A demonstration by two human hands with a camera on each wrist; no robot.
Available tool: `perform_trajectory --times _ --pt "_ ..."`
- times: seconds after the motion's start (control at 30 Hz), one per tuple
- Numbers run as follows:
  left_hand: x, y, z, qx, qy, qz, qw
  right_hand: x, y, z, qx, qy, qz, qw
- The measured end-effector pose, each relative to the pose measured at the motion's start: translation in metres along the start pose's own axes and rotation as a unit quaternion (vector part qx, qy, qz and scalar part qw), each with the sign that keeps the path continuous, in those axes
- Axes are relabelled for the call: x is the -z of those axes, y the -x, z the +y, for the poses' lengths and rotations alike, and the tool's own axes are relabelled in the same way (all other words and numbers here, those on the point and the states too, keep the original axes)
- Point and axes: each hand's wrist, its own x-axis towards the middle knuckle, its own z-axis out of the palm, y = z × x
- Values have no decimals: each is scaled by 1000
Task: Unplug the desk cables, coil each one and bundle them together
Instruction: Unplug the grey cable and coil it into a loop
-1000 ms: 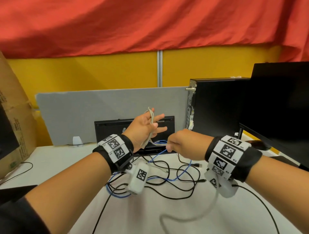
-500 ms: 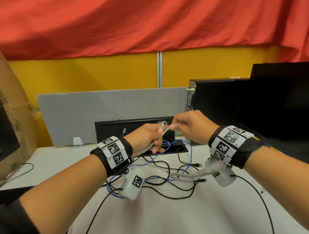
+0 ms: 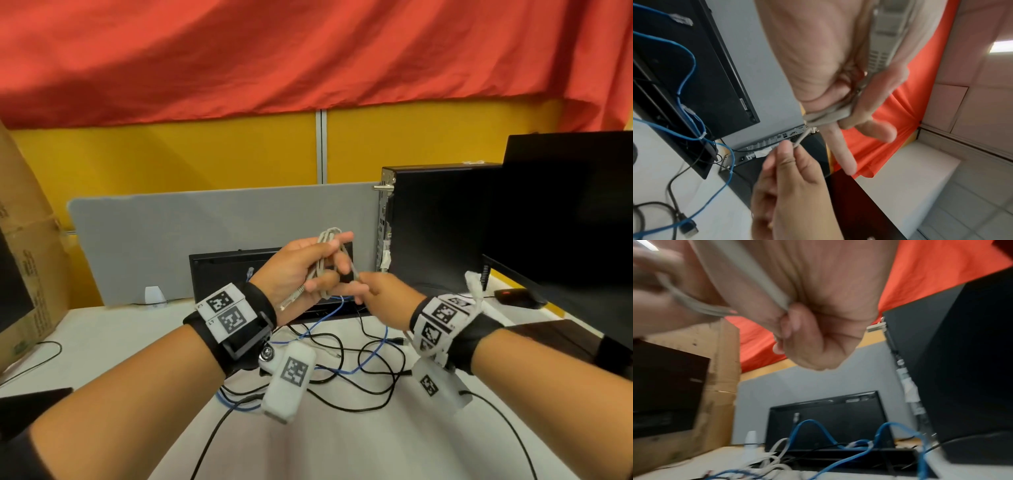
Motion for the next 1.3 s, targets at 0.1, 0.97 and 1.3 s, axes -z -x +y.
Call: perform_trajectory --times 0.1,0.97,1.3 --pt "4 -5 -2 -31 -41 46 998 -17 5 -12 -12 -35 -54 998" --pt "-3 -14 -24 36 -308 120 943 3 19 -32 -47 -344 -38 937" --pt "5 -10 -19 65 -113 202 971 3 30 -42 168 -87 103 977"
